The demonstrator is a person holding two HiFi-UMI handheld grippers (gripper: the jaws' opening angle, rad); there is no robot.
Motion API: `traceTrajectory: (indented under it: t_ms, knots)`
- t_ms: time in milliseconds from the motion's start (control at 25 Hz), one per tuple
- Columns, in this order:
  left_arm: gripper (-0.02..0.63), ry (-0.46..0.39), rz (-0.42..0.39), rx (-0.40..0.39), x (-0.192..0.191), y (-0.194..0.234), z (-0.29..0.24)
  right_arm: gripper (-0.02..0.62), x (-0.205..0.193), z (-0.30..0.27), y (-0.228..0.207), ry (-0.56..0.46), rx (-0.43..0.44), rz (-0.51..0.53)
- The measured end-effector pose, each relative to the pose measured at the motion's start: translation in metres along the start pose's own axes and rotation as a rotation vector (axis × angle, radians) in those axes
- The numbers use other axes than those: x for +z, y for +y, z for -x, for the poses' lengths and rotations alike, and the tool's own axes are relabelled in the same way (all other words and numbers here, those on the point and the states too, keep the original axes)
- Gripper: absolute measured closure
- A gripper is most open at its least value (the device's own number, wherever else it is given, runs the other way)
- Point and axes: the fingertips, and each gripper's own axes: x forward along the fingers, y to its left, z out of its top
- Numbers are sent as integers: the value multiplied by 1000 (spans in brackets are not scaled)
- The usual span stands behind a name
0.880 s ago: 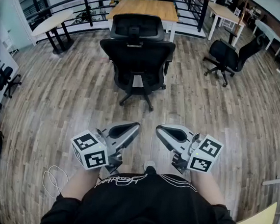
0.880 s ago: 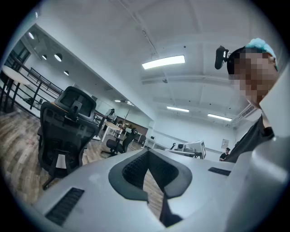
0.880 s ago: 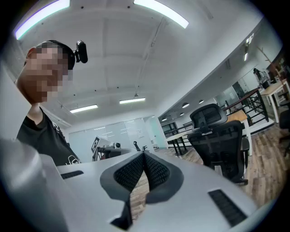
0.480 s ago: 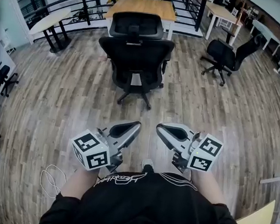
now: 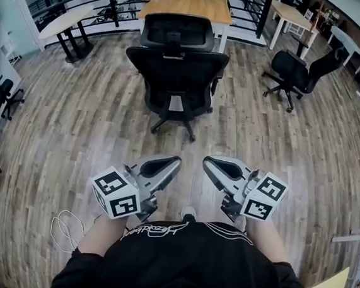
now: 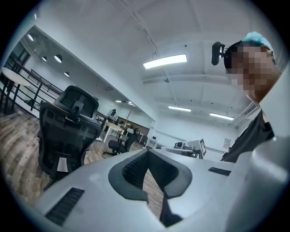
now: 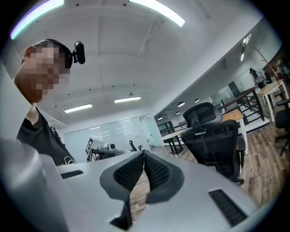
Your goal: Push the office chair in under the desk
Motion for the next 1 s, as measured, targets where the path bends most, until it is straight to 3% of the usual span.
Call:
traceTrajectory:
  t_ms: [680,1000]
  knots:
    - [598,-4,-60,87,42,101,-88,555,51,-23,-132,-16,-38,41]
    - [597,-6,-72,146,50,144,-89,554,61,-42,-167,-17,-63,41]
